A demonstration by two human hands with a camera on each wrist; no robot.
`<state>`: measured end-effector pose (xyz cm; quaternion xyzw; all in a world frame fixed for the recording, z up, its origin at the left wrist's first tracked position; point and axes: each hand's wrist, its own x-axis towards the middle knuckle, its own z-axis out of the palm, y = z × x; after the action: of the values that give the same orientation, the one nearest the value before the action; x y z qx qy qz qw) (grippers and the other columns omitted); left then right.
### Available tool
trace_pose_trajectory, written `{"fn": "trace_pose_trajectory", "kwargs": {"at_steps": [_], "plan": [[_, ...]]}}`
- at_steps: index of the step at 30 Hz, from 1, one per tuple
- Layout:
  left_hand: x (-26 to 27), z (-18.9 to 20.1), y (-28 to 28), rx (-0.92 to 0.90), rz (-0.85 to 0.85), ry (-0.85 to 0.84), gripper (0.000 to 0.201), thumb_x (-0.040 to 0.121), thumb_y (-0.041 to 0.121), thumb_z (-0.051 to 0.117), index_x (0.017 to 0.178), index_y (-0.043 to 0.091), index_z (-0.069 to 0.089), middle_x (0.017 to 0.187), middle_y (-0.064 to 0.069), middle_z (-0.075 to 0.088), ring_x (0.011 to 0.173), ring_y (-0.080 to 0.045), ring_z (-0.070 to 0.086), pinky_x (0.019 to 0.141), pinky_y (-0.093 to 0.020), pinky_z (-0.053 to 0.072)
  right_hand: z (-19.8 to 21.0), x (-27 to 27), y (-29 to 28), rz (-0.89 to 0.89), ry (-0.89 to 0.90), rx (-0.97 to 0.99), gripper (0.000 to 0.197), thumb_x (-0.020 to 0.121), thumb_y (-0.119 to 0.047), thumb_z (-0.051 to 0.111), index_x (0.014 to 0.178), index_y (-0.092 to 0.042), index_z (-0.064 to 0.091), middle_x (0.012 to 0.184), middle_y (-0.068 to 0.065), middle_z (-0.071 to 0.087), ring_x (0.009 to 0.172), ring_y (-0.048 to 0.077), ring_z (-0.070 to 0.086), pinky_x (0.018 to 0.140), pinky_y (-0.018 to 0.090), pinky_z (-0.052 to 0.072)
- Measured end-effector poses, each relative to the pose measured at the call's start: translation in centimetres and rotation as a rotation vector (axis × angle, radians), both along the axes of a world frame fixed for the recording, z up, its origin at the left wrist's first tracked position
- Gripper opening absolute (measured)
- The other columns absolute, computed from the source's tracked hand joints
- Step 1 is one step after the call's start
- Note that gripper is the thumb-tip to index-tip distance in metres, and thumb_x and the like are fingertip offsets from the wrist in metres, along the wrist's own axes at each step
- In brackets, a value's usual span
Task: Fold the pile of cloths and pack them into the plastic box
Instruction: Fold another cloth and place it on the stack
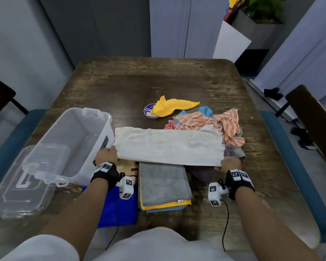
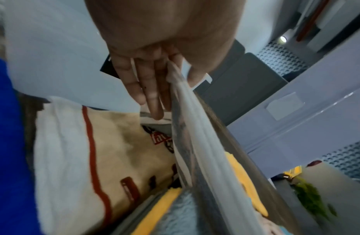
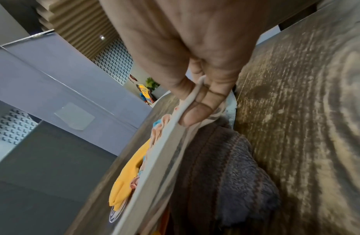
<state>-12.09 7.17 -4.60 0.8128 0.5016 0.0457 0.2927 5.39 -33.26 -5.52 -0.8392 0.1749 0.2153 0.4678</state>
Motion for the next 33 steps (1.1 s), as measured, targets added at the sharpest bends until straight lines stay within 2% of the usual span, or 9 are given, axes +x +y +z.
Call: {"fn": "trace_pose_trajectory", "kwargs": {"at_steps": [4,8,11,13,16,21,25,29,33], "plan": [[2.6,2.2,0.4,-0.030,0.083,-0.250,0.030,0.099,0.008,0.047,0.120,0.001,0.067,0.126,-0.025,0.063,0.117,-0.041,0.058,0.099,-0.041,0.043,3.8,1.0,2.2,-0.091,-0.214,0.063,0.026,0.096,0.001,0.050,0.120,-0.003,0.058,0.095,0.011,0.061,0.068,0.019,0.058,0.046,0.025,0.048],[4.5,6.1,0.1,-0.011,0.154,-0.496,0.041,0.096,-0.003,0.040,0.128,0.009,0.062,0.128,-0.020,0.061,0.115,-0.035,0.059,0.093,-0.027,0.043,6.8,3.6,3.8,-0.169,-0.493,0.078,0.032,0.090,-0.008,0.054,0.119,-0.013,0.067,0.108,0.008,0.064,0.082,0.022,0.058,0.068,0.027,0.044],[3.4,6.3,-0.1,-0.009,0.239,-0.582,0.044,0.091,-0.004,0.040,0.124,0.015,0.063,0.121,-0.017,0.064,0.108,-0.035,0.062,0.093,-0.036,0.052,7.3,3.8,3.7,-0.263,-0.576,0.117,0.027,0.079,-0.019,0.055,0.097,-0.031,0.069,0.111,0.008,0.068,0.088,0.028,0.067,0.074,0.038,0.059],[1.5,4.6,-0.3,-0.006,0.232,-0.470,0.040,0.091,-0.003,0.045,0.122,0.012,0.064,0.125,-0.019,0.063,0.113,-0.037,0.060,0.095,-0.038,0.050,6.6,2.6,3.1,-0.304,-0.542,0.087,0.028,0.075,-0.020,0.053,0.095,-0.032,0.069,0.112,0.008,0.068,0.096,0.030,0.067,0.083,0.043,0.059],[-2.2,1.1,-1.4,-0.048,0.183,-0.237,0.036,0.092,-0.003,0.049,0.123,0.008,0.063,0.131,-0.022,0.060,0.120,-0.040,0.056,0.098,-0.040,0.045,3.4,-0.3,1.6,-0.272,-0.403,-0.039,0.023,0.088,-0.008,0.057,0.109,-0.012,0.067,0.116,0.010,0.062,0.101,0.030,0.061,0.079,0.032,0.048],[-7.0,-3.2,-2.7,-0.137,0.185,-0.018,0.043,0.094,-0.005,0.047,0.136,0.002,0.055,0.136,-0.025,0.056,0.124,-0.041,0.054,0.098,-0.042,0.045,-2.5,-4.3,-0.8,-0.189,-0.147,-0.153,0.028,0.088,-0.008,0.063,0.116,-0.002,0.058,0.125,0.022,0.059,0.111,0.039,0.059,0.081,0.037,0.047],[-7.3,-3.9,-2.4,-0.078,0.114,-0.008,0.040,0.100,-0.001,0.040,0.137,0.003,0.057,0.134,-0.024,0.059,0.122,-0.042,0.055,0.099,-0.045,0.045,-4.2,-4.1,-1.1,-0.166,-0.136,-0.070,0.029,0.093,-0.012,0.060,0.119,-0.001,0.060,0.122,0.022,0.062,0.104,0.038,0.061,0.080,0.036,0.046],[-5.2,-2.3,-2.7,-0.110,0.132,-0.118,0.051,0.100,-0.003,0.036,0.149,0.012,0.044,0.128,-0.028,0.060,0.116,-0.043,0.057,0.088,-0.043,0.046,-4.0,-2.6,0.5,-0.301,-0.153,0.160,0.018,0.100,-0.004,0.042,0.113,-0.003,0.055,0.093,0.022,0.068,0.062,0.024,0.067,0.064,0.038,0.057],[-2.8,-1.6,-4.2,-0.103,0.100,-0.233,0.069,0.100,-0.001,0.043,0.158,0.025,0.018,0.107,-0.026,0.060,0.094,-0.041,0.062,0.074,-0.040,0.044,-4.0,-1.9,1.6,-0.313,-0.069,0.229,0.026,0.098,0.004,0.042,0.118,-0.012,0.047,0.090,0.018,0.065,0.067,0.023,0.065,0.058,0.029,0.054]]}}
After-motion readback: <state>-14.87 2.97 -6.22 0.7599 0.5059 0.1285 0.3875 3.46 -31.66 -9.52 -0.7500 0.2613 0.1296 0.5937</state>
